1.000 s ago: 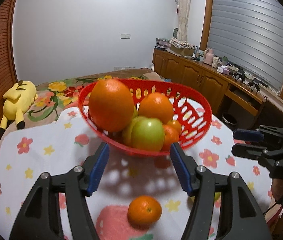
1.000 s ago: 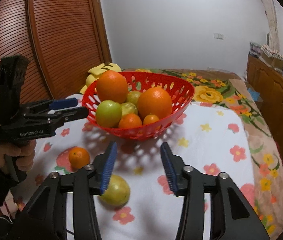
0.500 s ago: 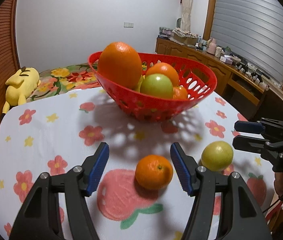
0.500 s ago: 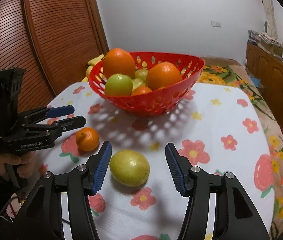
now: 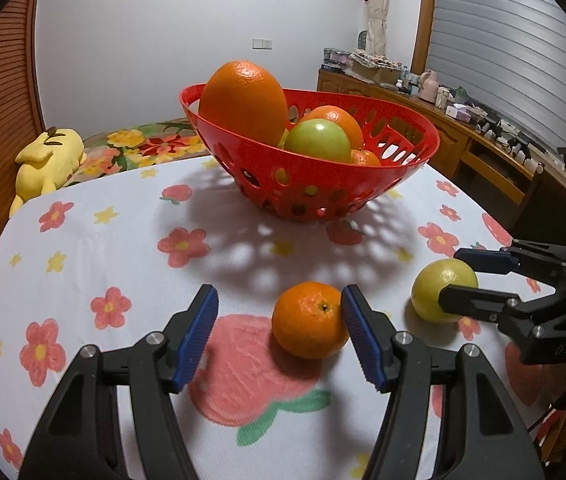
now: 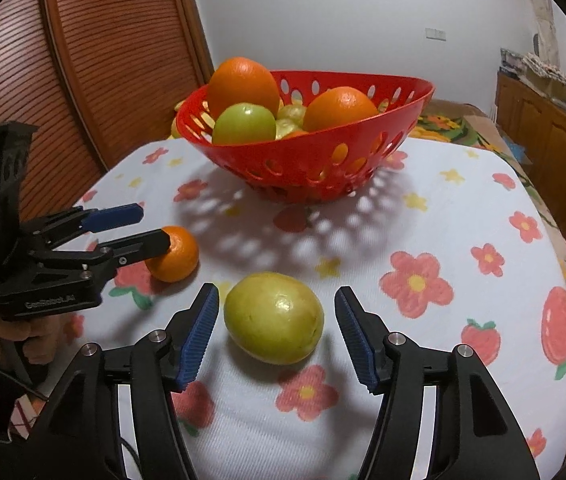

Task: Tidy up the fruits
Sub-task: 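Close the left tool on a mandarin while the right tool grasps the yellow-green pomelo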

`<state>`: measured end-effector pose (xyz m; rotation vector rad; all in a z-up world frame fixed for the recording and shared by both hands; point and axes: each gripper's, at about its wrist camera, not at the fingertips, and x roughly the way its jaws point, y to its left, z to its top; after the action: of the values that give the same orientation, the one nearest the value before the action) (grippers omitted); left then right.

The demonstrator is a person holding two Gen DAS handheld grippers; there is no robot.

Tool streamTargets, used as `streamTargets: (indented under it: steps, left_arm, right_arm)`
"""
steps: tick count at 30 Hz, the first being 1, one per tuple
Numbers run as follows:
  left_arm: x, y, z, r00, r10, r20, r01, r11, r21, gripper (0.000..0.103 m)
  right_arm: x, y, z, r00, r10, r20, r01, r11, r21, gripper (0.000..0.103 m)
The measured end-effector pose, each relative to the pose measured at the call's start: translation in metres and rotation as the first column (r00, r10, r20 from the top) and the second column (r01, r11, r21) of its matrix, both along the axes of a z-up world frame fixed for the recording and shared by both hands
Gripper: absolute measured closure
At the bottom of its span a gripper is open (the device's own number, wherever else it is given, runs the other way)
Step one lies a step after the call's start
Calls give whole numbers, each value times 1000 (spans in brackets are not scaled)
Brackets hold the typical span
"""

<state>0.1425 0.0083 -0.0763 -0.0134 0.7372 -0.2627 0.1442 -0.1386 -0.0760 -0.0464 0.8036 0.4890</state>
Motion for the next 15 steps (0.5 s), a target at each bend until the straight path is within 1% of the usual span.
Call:
streamTargets:
  steps: [3,11,15]
  left_arm:
    - [0,1,0,1000,-3,-2,3,1000,-3,39]
    - [0,-2,0,1000,0,6,-1,1000,16,39]
    - [0,-3,0,1000,-5,2,5,1000,16,39]
  right_arm:
    - [3,2,-3,1000,-2,-9,2,1000,-9,40]
    - [6,10,-15,999,-3,-34,2,999,-49,40]
    - [6,11,-17,999,-2,-41,0,999,-48,40]
